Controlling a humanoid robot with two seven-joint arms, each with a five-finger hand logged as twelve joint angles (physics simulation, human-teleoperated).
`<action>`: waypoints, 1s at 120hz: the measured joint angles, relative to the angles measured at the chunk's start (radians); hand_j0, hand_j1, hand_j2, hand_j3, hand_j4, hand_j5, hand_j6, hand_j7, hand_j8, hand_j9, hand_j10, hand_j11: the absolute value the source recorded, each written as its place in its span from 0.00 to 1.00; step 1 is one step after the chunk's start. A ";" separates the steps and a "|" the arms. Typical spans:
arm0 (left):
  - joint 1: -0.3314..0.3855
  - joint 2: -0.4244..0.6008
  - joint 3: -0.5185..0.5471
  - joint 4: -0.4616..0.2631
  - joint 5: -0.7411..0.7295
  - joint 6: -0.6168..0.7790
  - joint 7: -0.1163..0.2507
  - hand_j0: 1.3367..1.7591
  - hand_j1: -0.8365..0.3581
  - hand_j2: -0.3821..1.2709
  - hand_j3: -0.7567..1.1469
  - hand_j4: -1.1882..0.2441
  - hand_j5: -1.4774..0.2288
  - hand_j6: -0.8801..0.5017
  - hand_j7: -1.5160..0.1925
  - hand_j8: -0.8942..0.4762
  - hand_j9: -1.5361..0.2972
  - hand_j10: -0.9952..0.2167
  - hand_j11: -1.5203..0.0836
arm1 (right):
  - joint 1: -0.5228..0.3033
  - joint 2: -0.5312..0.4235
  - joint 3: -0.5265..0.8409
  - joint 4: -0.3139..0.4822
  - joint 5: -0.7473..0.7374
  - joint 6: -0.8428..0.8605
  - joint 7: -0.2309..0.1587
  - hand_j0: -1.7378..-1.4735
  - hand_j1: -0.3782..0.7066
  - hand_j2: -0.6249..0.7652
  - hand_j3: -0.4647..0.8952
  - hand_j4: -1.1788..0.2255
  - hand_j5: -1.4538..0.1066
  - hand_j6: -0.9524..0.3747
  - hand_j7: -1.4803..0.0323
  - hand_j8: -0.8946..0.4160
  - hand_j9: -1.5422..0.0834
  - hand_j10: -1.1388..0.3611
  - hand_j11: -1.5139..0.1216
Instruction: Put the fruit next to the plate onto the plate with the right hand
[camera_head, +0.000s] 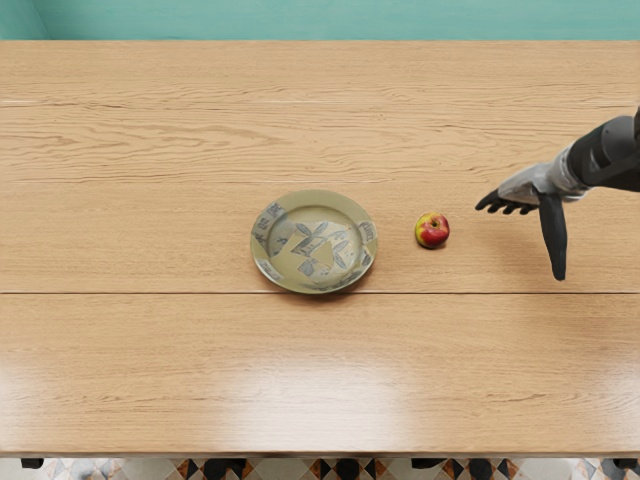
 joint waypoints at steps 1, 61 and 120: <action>0.000 0.000 0.000 0.000 0.000 0.000 0.000 0.76 0.99 0.23 0.40 0.83 0.87 0.64 0.89 0.65 0.84 0.82 0.95 | 0.000 0.000 0.000 0.000 0.000 0.000 0.000 0.30 0.03 0.45 0.34 0.84 0.93 0.71 0.98 0.68 0.95 0.76 0.93; 0.000 0.000 0.000 0.000 0.000 0.000 0.000 0.76 0.99 0.23 0.40 0.83 0.87 0.64 0.89 0.65 0.84 0.82 0.95 | -0.035 -0.006 0.124 0.116 0.036 0.000 -0.131 0.30 0.03 0.45 0.34 0.84 0.93 0.71 0.98 0.68 0.95 0.76 0.93; 0.000 0.000 0.000 0.000 0.000 0.000 0.000 0.76 0.99 0.23 0.40 0.83 0.87 0.64 0.89 0.65 0.84 0.82 0.95 | -0.081 0.039 0.281 0.309 -0.071 -0.396 -0.150 0.30 0.03 0.45 0.34 0.84 0.93 0.71 0.98 0.68 0.95 0.76 0.93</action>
